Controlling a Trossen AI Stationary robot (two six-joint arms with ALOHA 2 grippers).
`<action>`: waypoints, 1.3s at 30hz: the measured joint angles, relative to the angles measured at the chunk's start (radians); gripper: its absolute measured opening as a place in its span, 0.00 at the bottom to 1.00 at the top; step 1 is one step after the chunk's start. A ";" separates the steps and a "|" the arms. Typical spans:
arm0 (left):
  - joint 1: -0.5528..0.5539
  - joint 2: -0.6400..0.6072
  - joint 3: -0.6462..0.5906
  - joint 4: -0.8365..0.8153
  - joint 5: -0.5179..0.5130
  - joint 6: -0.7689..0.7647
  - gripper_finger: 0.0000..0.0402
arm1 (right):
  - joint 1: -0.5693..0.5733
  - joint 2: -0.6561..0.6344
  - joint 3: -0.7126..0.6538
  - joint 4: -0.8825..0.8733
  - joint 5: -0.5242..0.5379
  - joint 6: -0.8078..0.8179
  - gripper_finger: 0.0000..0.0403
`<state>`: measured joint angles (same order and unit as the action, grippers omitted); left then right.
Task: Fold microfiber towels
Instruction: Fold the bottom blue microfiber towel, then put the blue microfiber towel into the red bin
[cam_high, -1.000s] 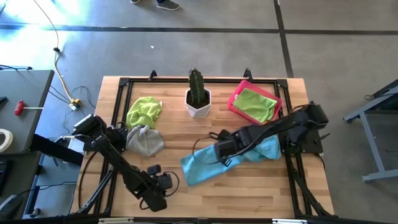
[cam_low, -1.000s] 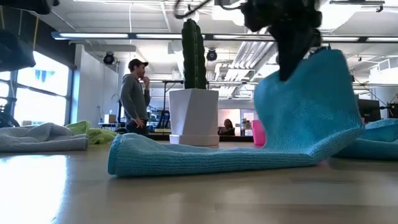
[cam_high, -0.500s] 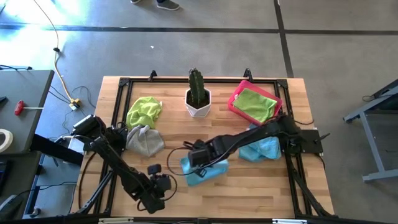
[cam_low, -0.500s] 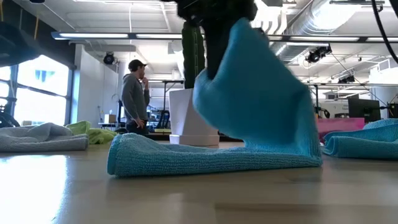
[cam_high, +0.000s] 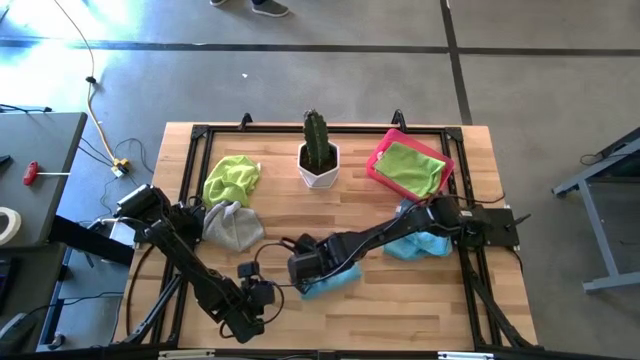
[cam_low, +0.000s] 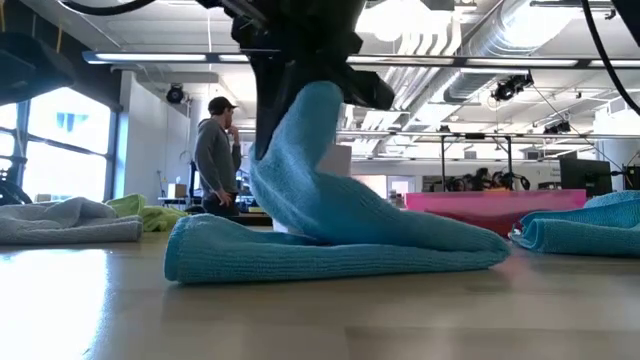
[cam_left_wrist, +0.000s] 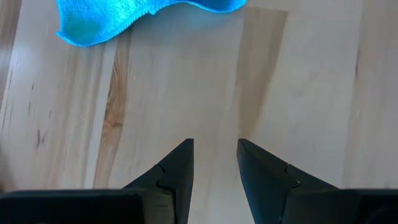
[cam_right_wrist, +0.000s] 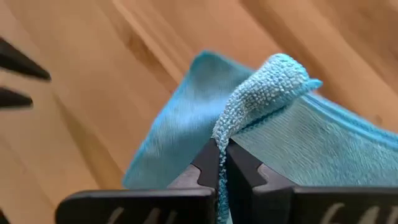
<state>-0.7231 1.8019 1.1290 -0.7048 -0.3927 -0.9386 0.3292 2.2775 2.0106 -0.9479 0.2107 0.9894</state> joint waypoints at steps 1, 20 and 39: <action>0.000 0.000 0.000 -0.001 0.000 0.000 0.28 | 0.002 0.000 0.000 0.003 0.010 -0.002 0.00; 0.004 0.000 0.000 0.004 -0.036 -0.012 0.28 | 0.102 -0.044 0.025 -0.118 -0.022 -0.379 0.36; 0.056 0.000 0.000 0.161 -0.083 -0.080 0.28 | 0.215 -0.267 -0.552 0.064 0.032 -0.538 0.36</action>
<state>-0.6666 1.8019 1.1290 -0.5442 -0.4755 -1.0189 0.5447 2.0109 1.4590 -0.8836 0.2429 0.4513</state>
